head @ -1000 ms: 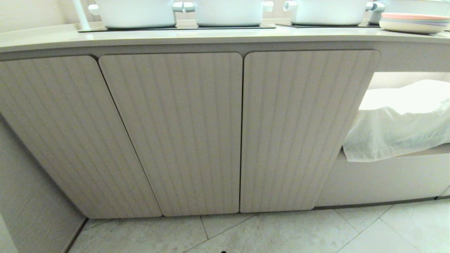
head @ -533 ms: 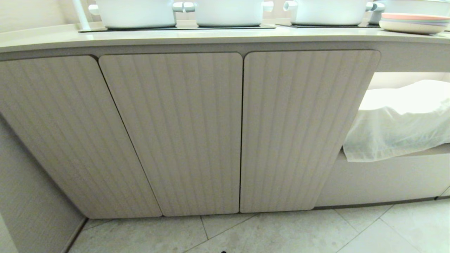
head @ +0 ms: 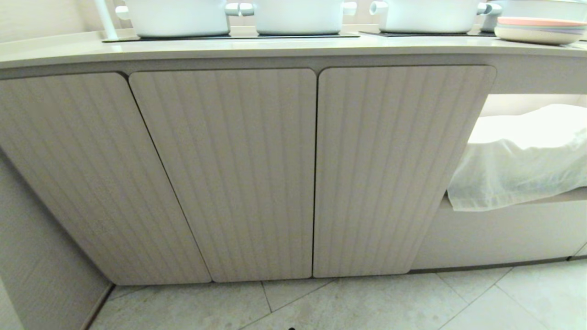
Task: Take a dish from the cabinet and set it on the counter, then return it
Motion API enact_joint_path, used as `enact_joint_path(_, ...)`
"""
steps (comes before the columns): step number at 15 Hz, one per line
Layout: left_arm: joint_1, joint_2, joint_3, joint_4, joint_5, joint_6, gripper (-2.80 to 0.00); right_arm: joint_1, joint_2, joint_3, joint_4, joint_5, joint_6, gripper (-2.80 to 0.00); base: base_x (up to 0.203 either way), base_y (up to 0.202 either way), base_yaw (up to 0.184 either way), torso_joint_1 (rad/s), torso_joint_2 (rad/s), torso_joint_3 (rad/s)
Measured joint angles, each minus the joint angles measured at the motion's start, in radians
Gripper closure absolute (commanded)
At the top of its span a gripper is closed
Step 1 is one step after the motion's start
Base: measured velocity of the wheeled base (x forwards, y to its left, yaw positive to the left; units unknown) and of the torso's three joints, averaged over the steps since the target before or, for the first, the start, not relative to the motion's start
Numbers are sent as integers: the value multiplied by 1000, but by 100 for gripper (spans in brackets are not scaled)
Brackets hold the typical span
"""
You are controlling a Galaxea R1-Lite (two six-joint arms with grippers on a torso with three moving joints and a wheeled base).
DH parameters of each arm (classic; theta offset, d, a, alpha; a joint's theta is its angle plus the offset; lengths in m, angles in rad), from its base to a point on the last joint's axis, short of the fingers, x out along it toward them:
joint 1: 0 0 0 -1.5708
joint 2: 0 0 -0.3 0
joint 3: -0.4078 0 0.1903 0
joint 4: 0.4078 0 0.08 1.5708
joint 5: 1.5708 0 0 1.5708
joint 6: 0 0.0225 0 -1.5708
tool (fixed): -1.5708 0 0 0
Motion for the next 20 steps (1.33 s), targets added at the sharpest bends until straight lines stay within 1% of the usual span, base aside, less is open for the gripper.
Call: enact_joint_path(20,0,0,0,0,0,0,0,0,-1,0,2,-4,14,0,0,0,0,0,0,0)
